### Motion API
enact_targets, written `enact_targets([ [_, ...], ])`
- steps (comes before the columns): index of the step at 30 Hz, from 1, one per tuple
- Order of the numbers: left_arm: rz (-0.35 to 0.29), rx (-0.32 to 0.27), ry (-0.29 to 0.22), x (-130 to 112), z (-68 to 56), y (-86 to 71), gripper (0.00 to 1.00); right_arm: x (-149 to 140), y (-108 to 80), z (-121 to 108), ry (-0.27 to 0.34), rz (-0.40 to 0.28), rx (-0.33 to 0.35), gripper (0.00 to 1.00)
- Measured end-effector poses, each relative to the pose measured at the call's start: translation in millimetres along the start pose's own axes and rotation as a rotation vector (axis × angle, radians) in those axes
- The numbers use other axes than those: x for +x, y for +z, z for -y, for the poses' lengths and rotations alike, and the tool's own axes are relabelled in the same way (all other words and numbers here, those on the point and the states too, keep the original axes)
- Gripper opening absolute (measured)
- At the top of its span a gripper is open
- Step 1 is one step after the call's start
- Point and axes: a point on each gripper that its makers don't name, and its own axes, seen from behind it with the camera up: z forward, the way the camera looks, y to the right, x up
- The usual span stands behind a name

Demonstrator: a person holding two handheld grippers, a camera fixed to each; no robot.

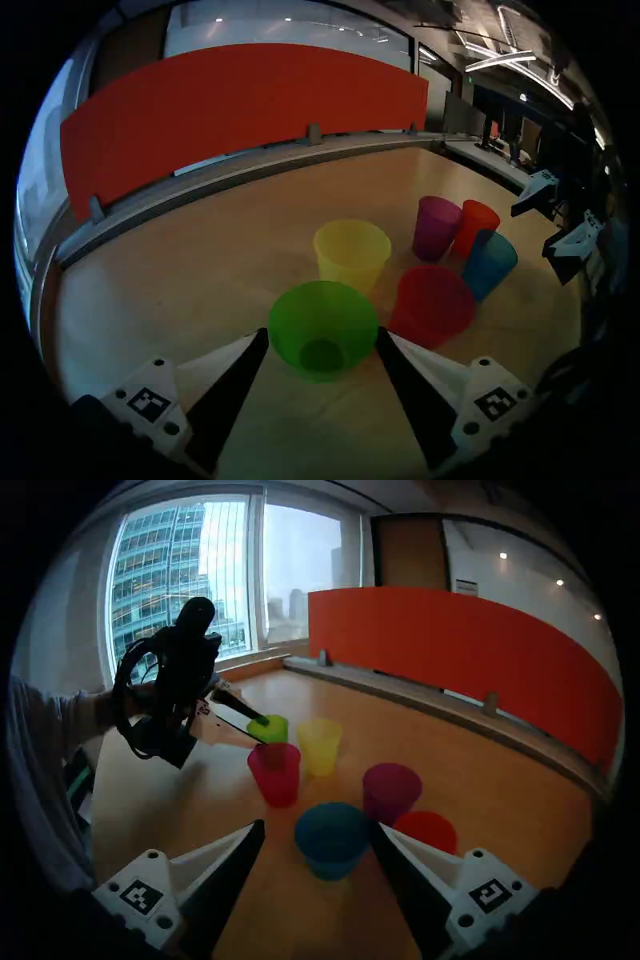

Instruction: Pour water

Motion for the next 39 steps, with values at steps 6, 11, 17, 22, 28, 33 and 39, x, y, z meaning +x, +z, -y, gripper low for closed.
enact_targets([
  [6, -0.003, 0.0, -0.002, 1, 1.2, 1.8, 1.0, 0, 0.1, -1, -0.002, 0.001, -0.003, 1.0],
  [11, -0.005, -0.001, -0.002, 2, 0.2, 2.5, 1.0, 0, -0.4, -1, -0.001, -0.001, -0.004, 1.0],
  [17, -0.003, -0.005, 0.002, 2, -2.2, 3.9, 0.99, 1, -0.9, -1, 0.0, -0.004, -0.004, 1.0],
  [22, 0.002, -0.004, 0.007, 1, -3.0, 3.9, 0.89, 0, -1.2, -1, 0.001, -0.004, -0.003, 1.0],
  [28, 0.003, -0.007, 0.005, 1, -3.5, 2.4, 0.88, 0, -1.7, -1, 0.003, -0.004, -0.001, 1.0],
  [33, -0.011, -0.001, 0.004, 6, -1.6, -2.0, 0.88, -1, -0.6, 1, 0.004, 0.0, 0.001, 1.0],
  [39, -0.03, 0.006, 0.0, 11, 0.6, -12.3, 0.88, -8, 4.0, 1, 0.003, 0.013, -0.004, 1.0],
])
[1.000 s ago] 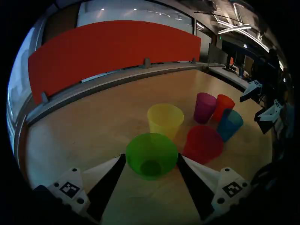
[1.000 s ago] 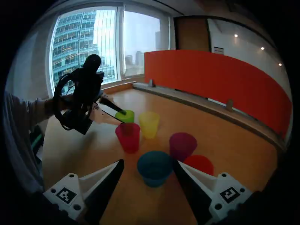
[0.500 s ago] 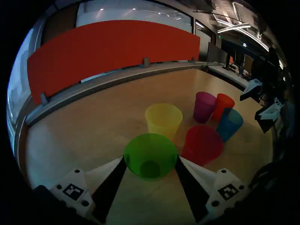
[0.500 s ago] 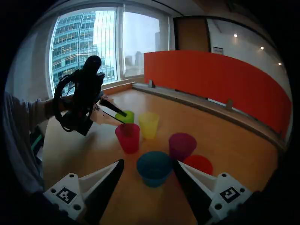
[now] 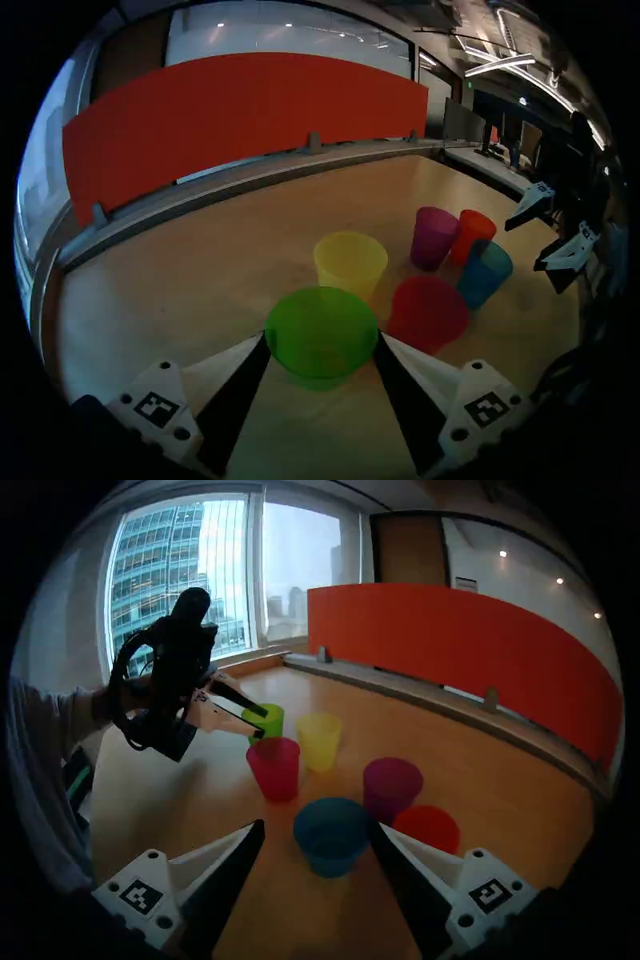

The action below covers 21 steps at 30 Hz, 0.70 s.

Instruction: Pour water

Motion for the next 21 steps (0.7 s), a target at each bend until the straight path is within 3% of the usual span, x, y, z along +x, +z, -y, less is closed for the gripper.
enact_targets([
  [21, -0.071, 0.035, 0.021, 19, 5.6, -38.1, 0.88, -37, 24.0, -17, -0.039, 0.072, -0.063, 1.0],
])
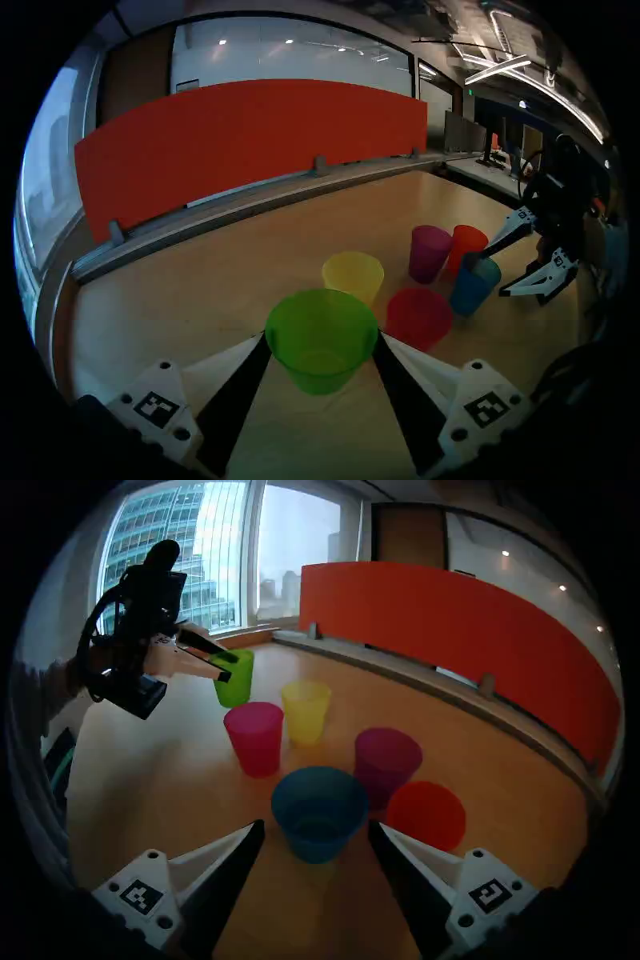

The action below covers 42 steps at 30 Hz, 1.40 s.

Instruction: Pour water

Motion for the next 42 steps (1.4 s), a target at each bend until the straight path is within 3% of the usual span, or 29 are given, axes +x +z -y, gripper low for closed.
enact_targets([
  [22, -0.025, 0.01, 0.003, 4, 3.2, -21.6, 0.88, 6, 30.0, -3, 0.011, -0.013, -0.016, 1.0],
  [26, -0.028, 0.01, 0.0, 3, 3.6, -23.6, 0.88, 6, 32.6, -3, 0.003, -0.012, -0.019, 0.94],
  [35, -0.044, 0.011, -0.004, 6, 1.7, -29.3, 0.88, 7, 31.1, -2, 0.0, -0.022, -0.021, 0.92],
  [42, -0.09, 0.005, -0.009, 15, -3.9, -36.7, 0.88, 20, 18.6, 1, -0.009, -0.058, -0.021, 0.92],
])
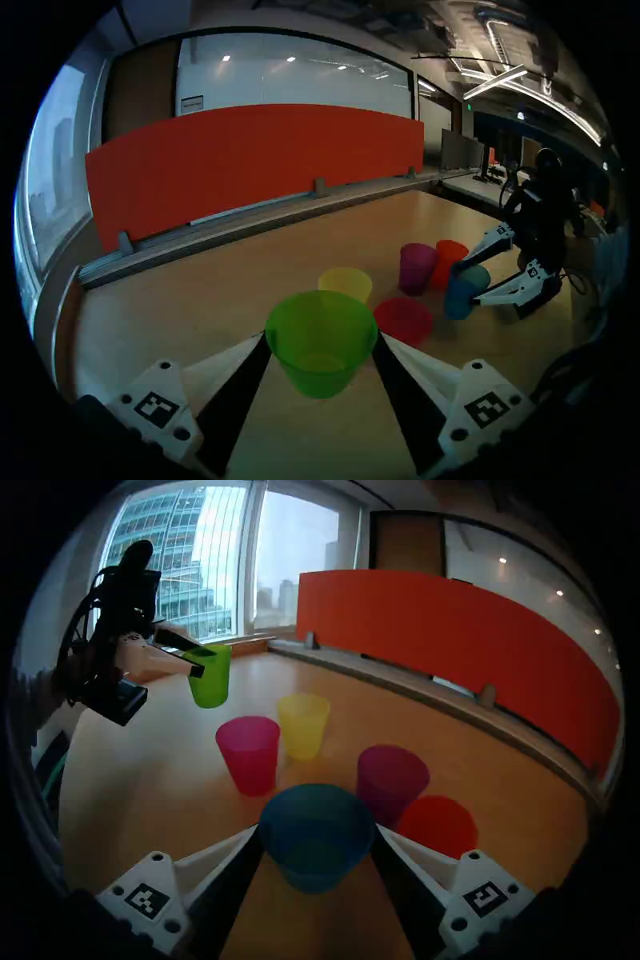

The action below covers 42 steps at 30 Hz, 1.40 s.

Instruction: Pour water

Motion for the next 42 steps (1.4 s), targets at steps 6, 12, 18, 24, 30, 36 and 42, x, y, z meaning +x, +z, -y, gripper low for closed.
enact_targets([
  [6, -0.057, -0.007, -0.012, 15, -7.0, -8.1, 0.88, 18, -15.6, 1, -0.003, -0.045, -0.007, 0.92],
  [12, -0.135, -0.024, -0.023, 35, -19.5, -19.1, 0.88, 35, -29.5, 2, 0.002, -0.091, -0.01, 0.92],
  [18, -0.209, -0.044, -0.039, 53, -31.9, -29.2, 0.88, 53, -39.7, 6, 0.001, -0.135, -0.008, 0.92],
  [24, -0.266, -0.06, -0.047, 66, -41.3, -37.9, 0.88, 73, -49.3, 10, -0.004, -0.183, -0.001, 0.92],
  [30, -0.297, -0.07, -0.05, 74, -48.3, -42.9, 0.88, 86, -56.2, 11, -0.005, -0.222, 0.003, 0.92],
  [36, -0.305, -0.09, -0.044, 76, -57.1, -45.0, 0.88, 95, -60.7, 13, -0.004, -0.25, 0.011, 0.92],
  [42, -0.311, -0.113, -0.024, 79, -70.3, -47.6, 0.88, 107, -67.0, 13, -0.013, -0.278, 0.017, 0.92],
])
